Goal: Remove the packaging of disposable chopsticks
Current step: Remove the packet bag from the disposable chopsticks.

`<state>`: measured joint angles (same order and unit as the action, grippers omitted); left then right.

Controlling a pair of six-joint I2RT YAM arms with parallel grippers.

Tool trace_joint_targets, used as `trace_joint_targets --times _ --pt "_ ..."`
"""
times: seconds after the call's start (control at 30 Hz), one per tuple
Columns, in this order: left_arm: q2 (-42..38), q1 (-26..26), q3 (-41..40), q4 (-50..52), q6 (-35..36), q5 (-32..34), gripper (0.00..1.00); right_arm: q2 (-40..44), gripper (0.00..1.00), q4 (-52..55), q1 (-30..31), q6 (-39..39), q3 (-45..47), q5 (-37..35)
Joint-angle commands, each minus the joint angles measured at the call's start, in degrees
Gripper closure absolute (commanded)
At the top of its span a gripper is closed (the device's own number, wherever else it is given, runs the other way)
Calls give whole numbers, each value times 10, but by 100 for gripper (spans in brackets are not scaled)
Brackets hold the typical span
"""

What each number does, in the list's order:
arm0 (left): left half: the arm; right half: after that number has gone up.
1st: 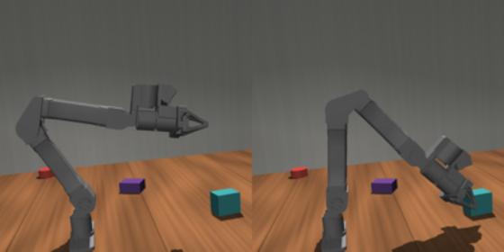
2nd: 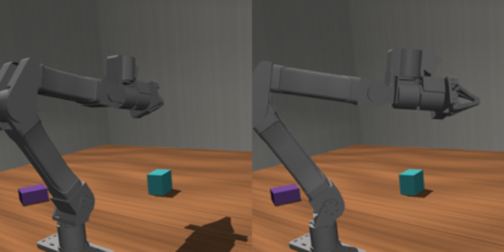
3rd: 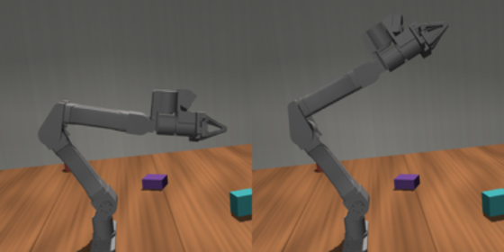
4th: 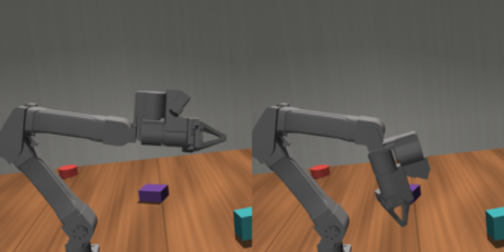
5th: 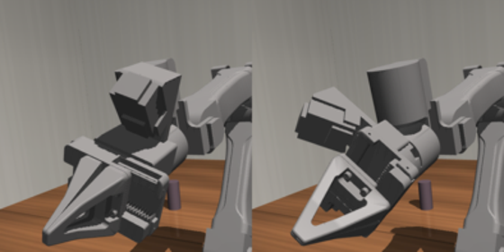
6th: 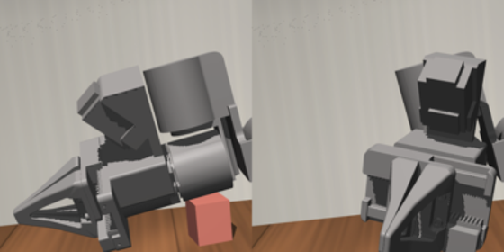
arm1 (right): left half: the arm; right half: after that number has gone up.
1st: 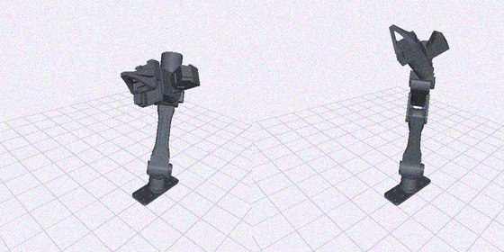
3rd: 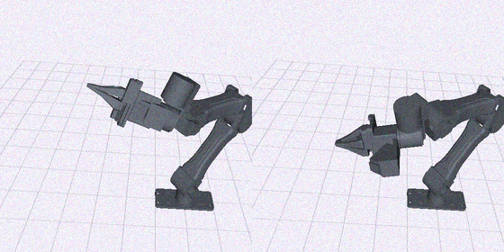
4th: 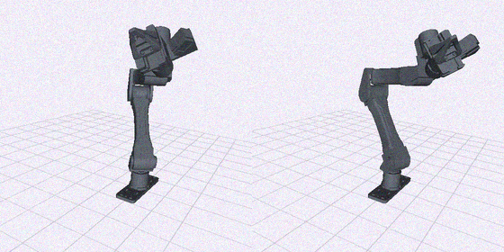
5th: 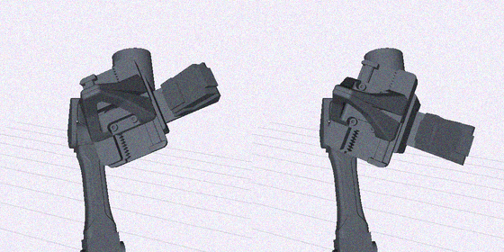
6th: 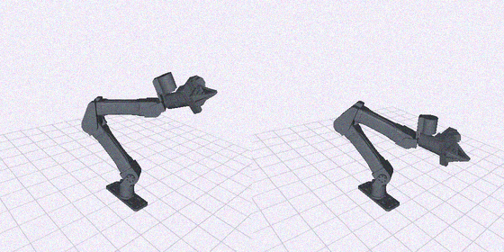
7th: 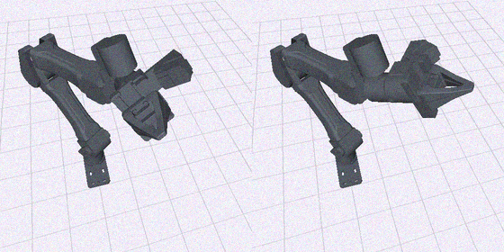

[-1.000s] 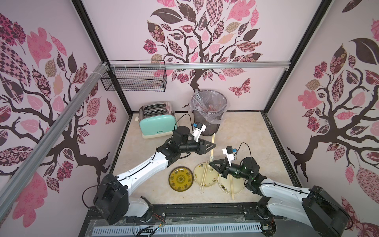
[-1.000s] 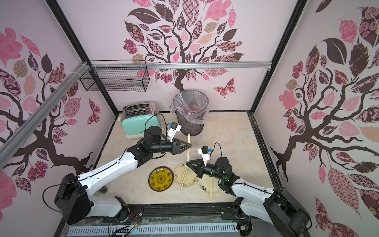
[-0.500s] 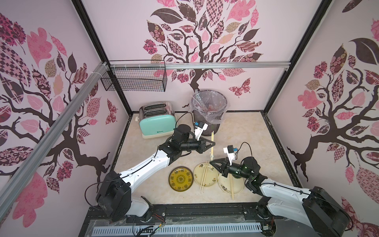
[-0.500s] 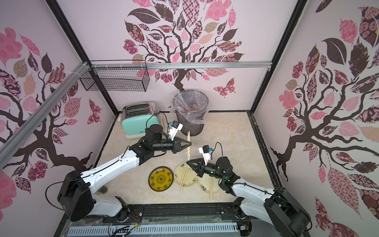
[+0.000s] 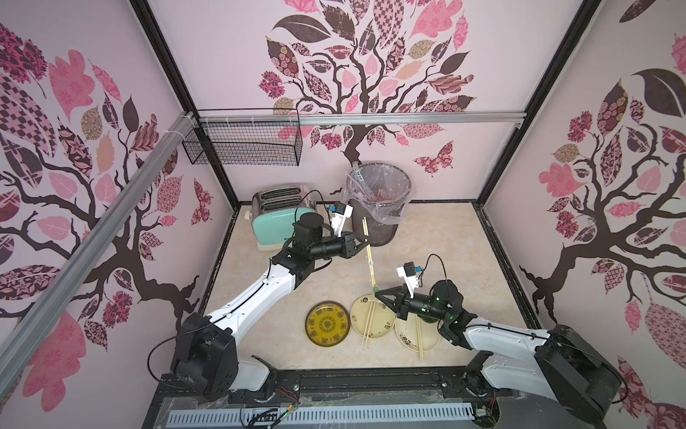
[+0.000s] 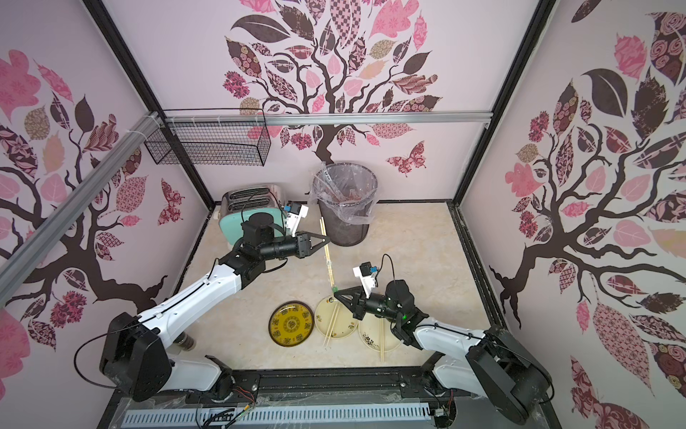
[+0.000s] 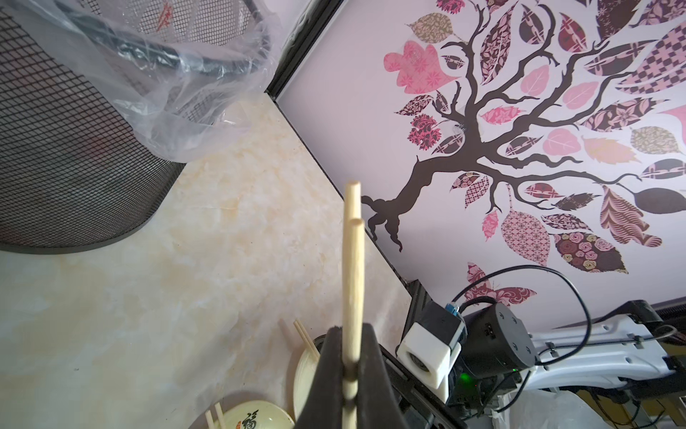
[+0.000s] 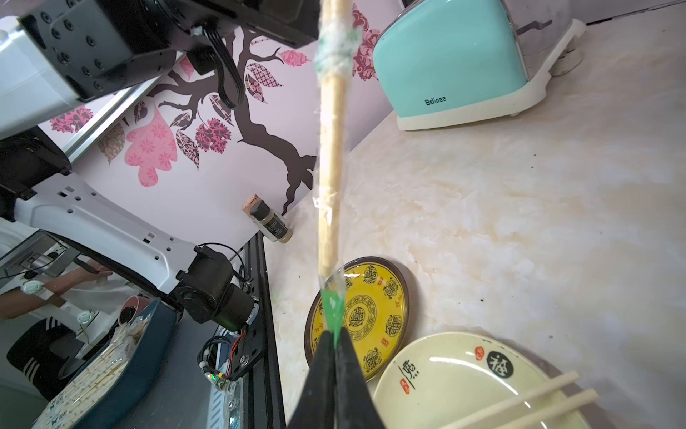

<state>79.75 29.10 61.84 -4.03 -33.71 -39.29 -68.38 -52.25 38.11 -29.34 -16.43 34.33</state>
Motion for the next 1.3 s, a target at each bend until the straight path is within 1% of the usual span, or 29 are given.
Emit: trace_joint_targets --times 0.0,0.07,0.1,0.17,0.3,0.37,0.47,0.57,0.63,0.7,0.77,0.93,1.1,1.17,1.27 --pt "-17 -6 11 -24 -2 -14 100 2 73 24 18 18 -38 8" --pt "-21 -13 1 -42 -7 -15 100 3 60 49 24 25 -49 0" --pt "-25 -20 -4 -47 -13 -18 100 4 56 60 24 25 -54 -2" --pt "-30 -41 -13 -73 -27 -28 100 7 51 88 25 26 -62 -14" --pt "-45 -82 -25 -83 -43 -47 100 18 42 148 24 42 -80 -57" --pt "-45 -93 -27 -93 -50 -67 100 13 38 181 23 57 -104 -57" --pt "-48 -105 -38 -105 -58 -73 100 -6 33 200 14 49 -147 -35" --pt "-53 -109 -39 -105 -56 -82 100 -45 33 178 -11 20 -183 16" --pt "-54 -110 -38 -107 -56 -90 100 -68 33 186 -16 24 -208 35" --pt "-54 -109 -39 -107 -55 -90 100 -87 36 188 -16 26 -228 57" --pt "-53 -109 -40 -106 -54 -91 100 -100 41 185 -16 25 -239 71" --pt "-53 -110 -42 -107 -53 -86 100 -105 54 183 -16 24 -235 78" --pt "-53 -113 -40 -106 -52 -85 100 -93 77 183 -16 21 -206 78" --pt "-52 -114 -41 -106 -52 -85 100 -87 83 182 -16 18 -193 79" --pt "-53 -115 -42 -106 -53 -85 100 -77 89 173 -16 7 -171 82"
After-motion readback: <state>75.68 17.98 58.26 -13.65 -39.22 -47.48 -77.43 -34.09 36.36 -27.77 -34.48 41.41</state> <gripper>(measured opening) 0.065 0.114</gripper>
